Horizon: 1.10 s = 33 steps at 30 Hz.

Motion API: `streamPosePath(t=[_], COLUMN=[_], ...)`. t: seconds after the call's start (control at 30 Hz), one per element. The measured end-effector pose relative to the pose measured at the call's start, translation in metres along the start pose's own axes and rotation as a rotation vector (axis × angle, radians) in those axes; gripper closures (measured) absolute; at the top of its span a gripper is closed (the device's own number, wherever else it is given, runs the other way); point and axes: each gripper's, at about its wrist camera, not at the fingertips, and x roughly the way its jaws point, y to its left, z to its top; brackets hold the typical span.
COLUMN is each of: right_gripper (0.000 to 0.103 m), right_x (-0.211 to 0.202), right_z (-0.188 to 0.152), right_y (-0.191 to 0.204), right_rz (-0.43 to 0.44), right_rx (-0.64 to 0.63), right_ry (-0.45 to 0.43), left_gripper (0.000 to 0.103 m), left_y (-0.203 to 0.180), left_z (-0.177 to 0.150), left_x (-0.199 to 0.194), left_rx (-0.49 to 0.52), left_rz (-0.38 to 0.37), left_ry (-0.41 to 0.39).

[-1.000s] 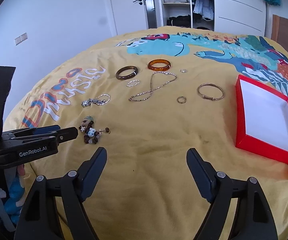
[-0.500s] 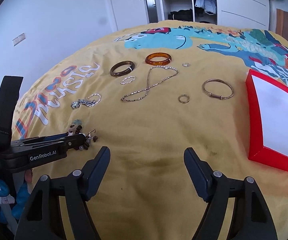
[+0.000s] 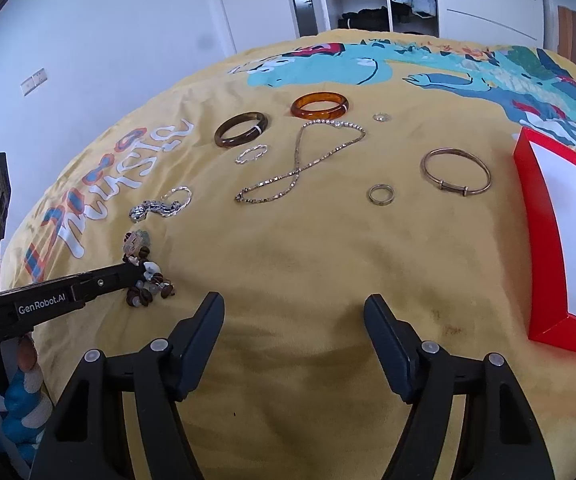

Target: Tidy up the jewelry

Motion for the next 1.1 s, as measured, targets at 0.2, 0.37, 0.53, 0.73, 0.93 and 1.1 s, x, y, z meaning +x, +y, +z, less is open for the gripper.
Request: streamPosePath(t=[0.2, 0.37, 0.53, 0.73, 0.93, 1.1], right_gripper=[0.031, 0.031, 0.031, 0.031, 0.031, 0.031], right_x=[0.004, 0.003, 0.003, 0.001, -0.002, 0.0], right_z=[-0.001, -0.001, 0.0, 0.0, 0.001, 0.008], right_y=[0.0, 0.001, 0.003, 0.001, 0.001, -0.003], right_rz=[0.001, 0.002, 0.007, 0.009, 0.004, -0.006], right_rx=[0.001, 0.002, 0.001, 0.003, 0.004, 0.012], right_ry=[0.004, 0.002, 0.001, -0.004, -0.006, -0.014], left_gripper=[0.103, 0.1, 0.069, 0.069, 0.09, 0.094], left_y=[0.002, 0.004, 0.009, 0.006, -0.001, -0.003], left_z=[0.001, 0.002, 0.002, 0.003, 0.011, 0.012], left_x=[-0.002, -0.004, -0.004, 0.003, 0.015, 0.005], left_rx=[-0.005, -0.036, -0.071, -0.07, -0.048, -0.034], left_rz=[-0.013, -0.037, -0.03, -0.019, 0.007, 0.01], left_ry=[-0.007, -0.007, -0.003, 0.012, 0.028, 0.003])
